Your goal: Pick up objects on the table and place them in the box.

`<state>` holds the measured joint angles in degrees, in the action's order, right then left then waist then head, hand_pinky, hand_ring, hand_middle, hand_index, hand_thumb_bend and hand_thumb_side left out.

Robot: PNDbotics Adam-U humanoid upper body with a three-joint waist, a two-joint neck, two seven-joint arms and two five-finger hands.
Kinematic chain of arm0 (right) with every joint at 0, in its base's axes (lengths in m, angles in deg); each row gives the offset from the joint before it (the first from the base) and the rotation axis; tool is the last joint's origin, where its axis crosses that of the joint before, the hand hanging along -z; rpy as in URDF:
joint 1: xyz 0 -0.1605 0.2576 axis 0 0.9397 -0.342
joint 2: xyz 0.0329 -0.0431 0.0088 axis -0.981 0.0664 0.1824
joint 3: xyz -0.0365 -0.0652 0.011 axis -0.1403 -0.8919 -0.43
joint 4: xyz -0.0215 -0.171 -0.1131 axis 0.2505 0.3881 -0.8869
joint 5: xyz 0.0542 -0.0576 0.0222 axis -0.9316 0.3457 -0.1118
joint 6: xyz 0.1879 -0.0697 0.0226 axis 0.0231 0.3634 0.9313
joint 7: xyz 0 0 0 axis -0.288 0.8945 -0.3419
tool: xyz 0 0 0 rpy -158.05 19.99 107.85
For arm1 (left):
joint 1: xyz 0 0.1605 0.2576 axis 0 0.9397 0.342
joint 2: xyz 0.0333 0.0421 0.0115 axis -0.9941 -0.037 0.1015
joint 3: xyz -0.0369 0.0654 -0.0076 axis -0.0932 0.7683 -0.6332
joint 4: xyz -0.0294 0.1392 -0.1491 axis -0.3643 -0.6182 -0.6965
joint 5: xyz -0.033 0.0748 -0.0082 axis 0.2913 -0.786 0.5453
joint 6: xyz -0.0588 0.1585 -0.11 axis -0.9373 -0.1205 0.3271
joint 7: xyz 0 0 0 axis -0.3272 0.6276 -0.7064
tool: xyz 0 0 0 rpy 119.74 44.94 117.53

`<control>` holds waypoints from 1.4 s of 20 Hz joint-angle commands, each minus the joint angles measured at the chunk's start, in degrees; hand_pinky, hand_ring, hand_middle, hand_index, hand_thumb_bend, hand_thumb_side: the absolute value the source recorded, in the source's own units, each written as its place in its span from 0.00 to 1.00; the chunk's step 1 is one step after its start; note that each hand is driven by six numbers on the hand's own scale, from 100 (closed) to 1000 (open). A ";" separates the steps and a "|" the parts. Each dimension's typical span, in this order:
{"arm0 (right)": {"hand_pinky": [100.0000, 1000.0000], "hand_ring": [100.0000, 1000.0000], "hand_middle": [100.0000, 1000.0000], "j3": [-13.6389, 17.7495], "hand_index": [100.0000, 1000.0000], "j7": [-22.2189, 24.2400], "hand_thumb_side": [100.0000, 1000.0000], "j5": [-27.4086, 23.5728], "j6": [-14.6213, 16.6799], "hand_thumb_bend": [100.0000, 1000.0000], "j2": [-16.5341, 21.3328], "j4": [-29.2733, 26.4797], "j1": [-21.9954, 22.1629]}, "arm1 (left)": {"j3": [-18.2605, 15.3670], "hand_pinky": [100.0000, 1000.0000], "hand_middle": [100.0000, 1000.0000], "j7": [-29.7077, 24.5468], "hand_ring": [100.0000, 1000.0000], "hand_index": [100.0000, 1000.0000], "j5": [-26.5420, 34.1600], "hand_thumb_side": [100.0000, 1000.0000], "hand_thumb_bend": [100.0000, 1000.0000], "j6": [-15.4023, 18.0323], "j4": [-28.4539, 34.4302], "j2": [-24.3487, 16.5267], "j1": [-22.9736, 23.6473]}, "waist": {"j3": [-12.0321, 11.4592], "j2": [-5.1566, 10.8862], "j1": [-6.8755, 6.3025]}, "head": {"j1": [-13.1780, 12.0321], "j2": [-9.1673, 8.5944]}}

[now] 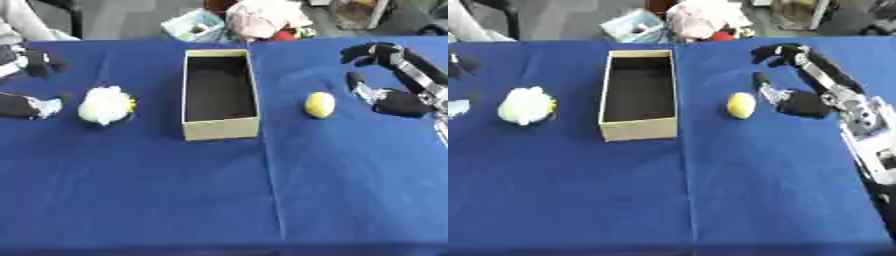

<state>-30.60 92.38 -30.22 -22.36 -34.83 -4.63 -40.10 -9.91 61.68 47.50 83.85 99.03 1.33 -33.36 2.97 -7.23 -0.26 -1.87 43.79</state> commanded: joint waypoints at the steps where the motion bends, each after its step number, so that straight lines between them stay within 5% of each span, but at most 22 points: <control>1: 0.79 0.88 0.70 0.27 0.85 0.19 0.55 -0.24 0.15 0.00 0.66 -0.30 -0.75 | 0.73 0.71 0.69 -0.45 0.67 0.86 -2.85 0.51 0.21 0.58 -2.87 -0.17 -2.60 | 0.11 0.97 -0.06 | -0.21 0.33; 14: 0.79 0.88 0.69 0.11 0.85 0.38 0.56 -0.37 0.21 0.00 0.33 -0.22 -0.71 | 2.79 0.71 0.69 0.58 0.67 0.86 -11.20 0.51 0.23 3.90 -16.28 6.06 -9.57 | 0.77 1.04 -0.17 | -0.32 0.33; 28: 0.79 0.88 0.69 0.07 0.85 0.53 0.56 -0.45 0.26 0.00 -0.17 -0.18 -0.73 | 2.31 0.68 0.68 5.48 0.64 0.86 -19.47 0.50 0.24 4.72 -25.35 11.14 -12.10 | 1.33 0.93 0.04 | -0.73 0.33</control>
<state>-30.93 92.71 -30.23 -22.24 -35.74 -4.32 -40.08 -6.91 66.31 28.84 88.67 73.59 13.42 -44.15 4.27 -7.11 -0.23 -2.40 43.79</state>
